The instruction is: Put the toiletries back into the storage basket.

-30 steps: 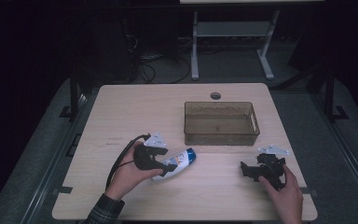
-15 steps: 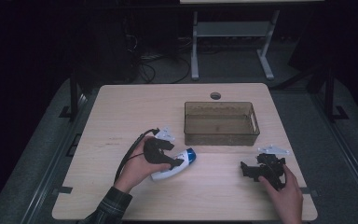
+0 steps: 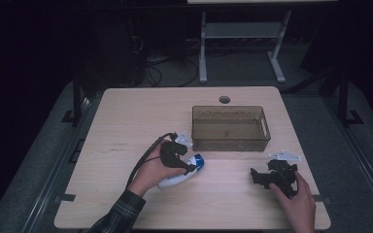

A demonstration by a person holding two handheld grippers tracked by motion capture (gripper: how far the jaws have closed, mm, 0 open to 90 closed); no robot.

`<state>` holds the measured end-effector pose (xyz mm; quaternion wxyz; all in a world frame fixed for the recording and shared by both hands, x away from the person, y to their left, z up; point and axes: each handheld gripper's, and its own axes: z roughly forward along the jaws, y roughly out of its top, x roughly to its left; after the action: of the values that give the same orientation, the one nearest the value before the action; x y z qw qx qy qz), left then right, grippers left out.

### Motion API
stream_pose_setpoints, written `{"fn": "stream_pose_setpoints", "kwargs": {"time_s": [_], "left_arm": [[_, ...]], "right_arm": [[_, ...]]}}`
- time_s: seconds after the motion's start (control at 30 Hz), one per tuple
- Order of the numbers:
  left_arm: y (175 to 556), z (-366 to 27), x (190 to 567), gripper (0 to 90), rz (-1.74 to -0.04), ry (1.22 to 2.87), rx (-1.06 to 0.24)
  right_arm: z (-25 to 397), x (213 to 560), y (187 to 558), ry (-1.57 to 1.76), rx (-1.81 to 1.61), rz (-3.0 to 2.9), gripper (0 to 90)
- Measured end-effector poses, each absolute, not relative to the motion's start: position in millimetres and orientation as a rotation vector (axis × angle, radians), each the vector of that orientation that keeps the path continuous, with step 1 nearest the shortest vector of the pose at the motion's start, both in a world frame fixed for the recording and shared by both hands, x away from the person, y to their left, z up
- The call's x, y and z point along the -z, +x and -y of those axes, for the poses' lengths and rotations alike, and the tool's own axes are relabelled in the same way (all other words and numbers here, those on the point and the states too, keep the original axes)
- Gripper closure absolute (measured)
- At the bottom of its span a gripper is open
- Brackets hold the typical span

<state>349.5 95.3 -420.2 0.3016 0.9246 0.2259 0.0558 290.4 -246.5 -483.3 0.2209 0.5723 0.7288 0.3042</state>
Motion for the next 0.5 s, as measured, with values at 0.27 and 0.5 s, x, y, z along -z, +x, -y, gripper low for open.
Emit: {"fn": "stream_pose_setpoints", "kwargs": {"time_s": [0.27, 0.5], "left_arm": [[354.6, -85.0, 433.9, 28.4, -0.601, 2.506, -0.133], [357.8, -76.0, 442.4, 28.7, -0.591, 2.551, -0.12]], "right_arm": [[246.5, 483.3, 290.4, 1.582, -0.841, -2.015, 0.0], [246.5, 483.3, 290.4, 1.582, -0.841, -2.015, 0.0]]}}
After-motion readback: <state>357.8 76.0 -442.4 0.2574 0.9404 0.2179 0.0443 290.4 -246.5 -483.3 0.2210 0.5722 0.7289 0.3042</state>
